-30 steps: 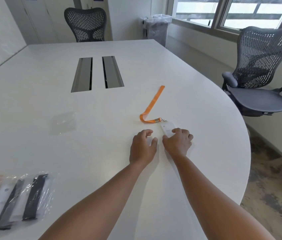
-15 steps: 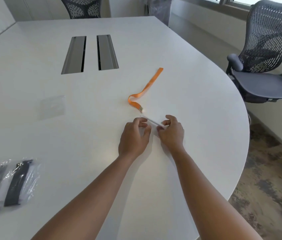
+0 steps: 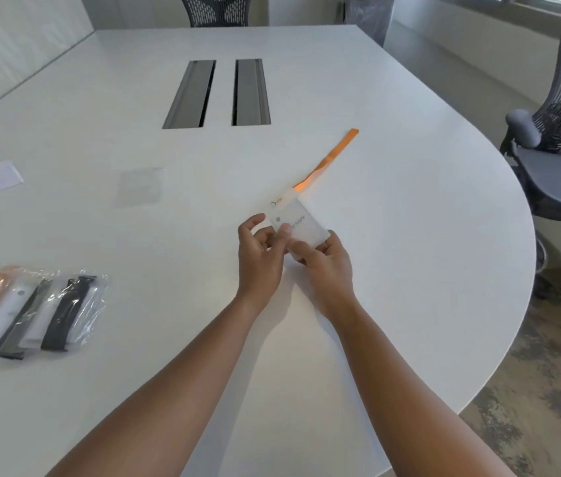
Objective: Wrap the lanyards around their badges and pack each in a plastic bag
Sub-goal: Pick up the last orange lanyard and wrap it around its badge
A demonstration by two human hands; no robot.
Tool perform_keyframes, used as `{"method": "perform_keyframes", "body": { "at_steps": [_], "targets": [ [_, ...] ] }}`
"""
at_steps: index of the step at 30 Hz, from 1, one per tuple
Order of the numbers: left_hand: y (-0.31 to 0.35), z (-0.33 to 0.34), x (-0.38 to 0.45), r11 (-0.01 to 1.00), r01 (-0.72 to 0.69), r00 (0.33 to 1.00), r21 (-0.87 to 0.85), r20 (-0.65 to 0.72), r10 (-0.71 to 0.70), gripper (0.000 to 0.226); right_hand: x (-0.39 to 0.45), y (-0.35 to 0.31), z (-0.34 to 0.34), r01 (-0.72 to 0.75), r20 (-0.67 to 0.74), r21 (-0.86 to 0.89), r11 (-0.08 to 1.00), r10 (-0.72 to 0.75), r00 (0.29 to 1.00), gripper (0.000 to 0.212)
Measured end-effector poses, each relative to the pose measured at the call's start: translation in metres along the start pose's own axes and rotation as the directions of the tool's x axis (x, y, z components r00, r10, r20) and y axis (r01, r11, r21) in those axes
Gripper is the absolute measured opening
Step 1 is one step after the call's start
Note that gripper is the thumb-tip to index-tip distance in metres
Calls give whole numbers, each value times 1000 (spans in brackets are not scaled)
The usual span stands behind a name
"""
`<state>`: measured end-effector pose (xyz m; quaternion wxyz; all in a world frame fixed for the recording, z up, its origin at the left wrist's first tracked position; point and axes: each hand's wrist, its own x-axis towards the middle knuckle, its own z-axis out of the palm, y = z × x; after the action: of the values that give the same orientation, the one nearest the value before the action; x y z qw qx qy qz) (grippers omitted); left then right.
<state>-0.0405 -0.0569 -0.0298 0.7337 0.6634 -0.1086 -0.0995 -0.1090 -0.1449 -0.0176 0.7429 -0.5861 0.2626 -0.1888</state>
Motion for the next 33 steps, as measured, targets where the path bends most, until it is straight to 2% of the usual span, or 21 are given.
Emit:
{"method": "perform_keyframes", "body": {
  "at_steps": [2,5,7,9,11,12,14,15,18,20,22,25,28,30,33],
  "targets": [
    [7,-9,-1,990,73,997,-121,9,-72,32,-1,-1,2,-7,84,-83,997,14,996,28],
    [20,-26,1,986,111,992,-120,80,-102,24,1,-7,-1,-28,212,-152,988,60,975,40],
    [30,-37,3,993,71,992,-94,113,-60,20,9,-12,0,-36,189,-23,999,39,981,48],
    [42,-48,7,996,39,988,-75,153,-27,17,17,-19,2,-48,85,71,996,42,996,38],
    [55,-59,10,999,10,973,-41,229,0,17,24,-25,5,1,22,-15,1000,0,1000,20],
    [61,-63,12,1000,-2,962,-23,272,8,18,26,-28,8,46,29,-86,995,-43,999,26],
    [71,-72,13,1000,-21,937,2,350,18,19,25,-37,16,140,100,-219,966,-121,988,49],
    [76,-73,13,1000,-29,924,9,382,23,20,25,-40,20,185,146,-284,941,-148,978,54],
    [90,-79,15,998,-57,903,26,428,41,20,20,-49,39,316,313,-413,854,-193,930,44],
    [100,-82,19,996,-85,907,38,418,62,19,16,-50,52,362,401,-514,778,-155,903,35],
    [110,-85,26,994,-106,927,28,364,89,18,11,-48,62,372,402,-583,723,-141,905,26],
    [122,-88,41,993,-120,968,-3,219,118,15,7,-46,71,259,404,-560,787,-13,915,25],
    [129,-92,57,993,-119,986,-2,116,118,15,5,-44,73,266,491,-513,816,25,871,31],
    [130,-94,66,996,-86,994,-15,63,87,20,7,-45,72,254,526,-432,865,14,850,35],
    [131,-95,79,992,0,999,-129,-32,-4,27,10,-40,75,130,556,-233,964,22,831,32]
  ]
}}
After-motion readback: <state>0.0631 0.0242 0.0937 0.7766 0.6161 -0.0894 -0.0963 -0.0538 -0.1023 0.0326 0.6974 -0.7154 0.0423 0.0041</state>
